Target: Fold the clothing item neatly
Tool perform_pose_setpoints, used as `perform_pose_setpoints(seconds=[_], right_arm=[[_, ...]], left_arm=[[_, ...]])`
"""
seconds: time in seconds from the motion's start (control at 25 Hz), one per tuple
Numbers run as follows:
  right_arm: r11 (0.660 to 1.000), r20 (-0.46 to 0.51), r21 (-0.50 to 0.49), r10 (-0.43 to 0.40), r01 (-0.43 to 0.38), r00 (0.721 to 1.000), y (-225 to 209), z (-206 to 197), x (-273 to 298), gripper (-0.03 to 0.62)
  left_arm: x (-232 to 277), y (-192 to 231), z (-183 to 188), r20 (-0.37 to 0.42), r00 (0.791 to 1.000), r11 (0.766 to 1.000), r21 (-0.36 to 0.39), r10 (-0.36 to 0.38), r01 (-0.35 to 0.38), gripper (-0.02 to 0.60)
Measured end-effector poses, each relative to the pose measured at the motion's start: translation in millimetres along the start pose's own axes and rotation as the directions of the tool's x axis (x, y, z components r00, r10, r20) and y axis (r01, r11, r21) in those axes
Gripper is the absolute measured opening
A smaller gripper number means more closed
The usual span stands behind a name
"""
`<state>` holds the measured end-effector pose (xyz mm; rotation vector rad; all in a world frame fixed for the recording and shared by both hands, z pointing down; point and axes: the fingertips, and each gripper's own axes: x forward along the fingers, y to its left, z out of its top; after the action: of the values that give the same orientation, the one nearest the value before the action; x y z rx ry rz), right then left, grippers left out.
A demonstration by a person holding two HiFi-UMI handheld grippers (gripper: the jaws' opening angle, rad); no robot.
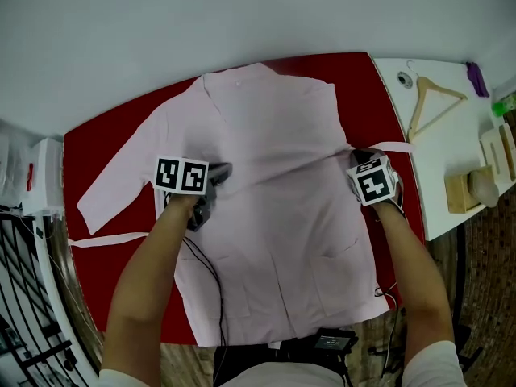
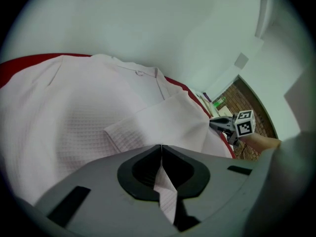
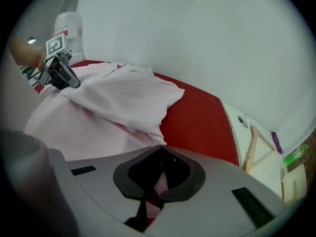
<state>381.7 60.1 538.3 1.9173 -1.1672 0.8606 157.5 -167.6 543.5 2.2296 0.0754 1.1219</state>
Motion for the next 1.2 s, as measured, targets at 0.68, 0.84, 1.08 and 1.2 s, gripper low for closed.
perform_pose_setpoints(seconds=[0.68, 0.84, 1.08, 1.2], right_arm=[[0.993, 0.116, -0.051, -0.097, 0.104, 0.989, 38.1, 30.1, -64.1, 0.017], [0.993, 0.135, -0.061, -0.094, 0.103, 0.986, 67.7, 44.3, -83.6, 0.017], [0.992, 0.147, -0.067, -0.1, 0.111, 0.984, 102.6, 56.8, -109.8, 0.017], [0.99, 0.146, -0.092, -0.092, 0.106, 0.985, 118.9, 62.1, -122.5, 0.017]], left_arm=[[-92.6, 33.2, -29.6, 0.155, 0.988, 0.999, -0.037, 0.014, -0.009, 0.014], [-126.6, 34.8, -36.6, 0.231, 0.973, 1.0, -0.022, 0.003, 0.002, 0.014], [-166.4, 20.1, -48.8, 0.31, 0.95, 0.999, 0.0, -0.046, 0.049, 0.014], [-183.4, 12.9, -56.3, 0.337, 0.94, 0.998, 0.007, -0.06, 0.061, 0.014]])
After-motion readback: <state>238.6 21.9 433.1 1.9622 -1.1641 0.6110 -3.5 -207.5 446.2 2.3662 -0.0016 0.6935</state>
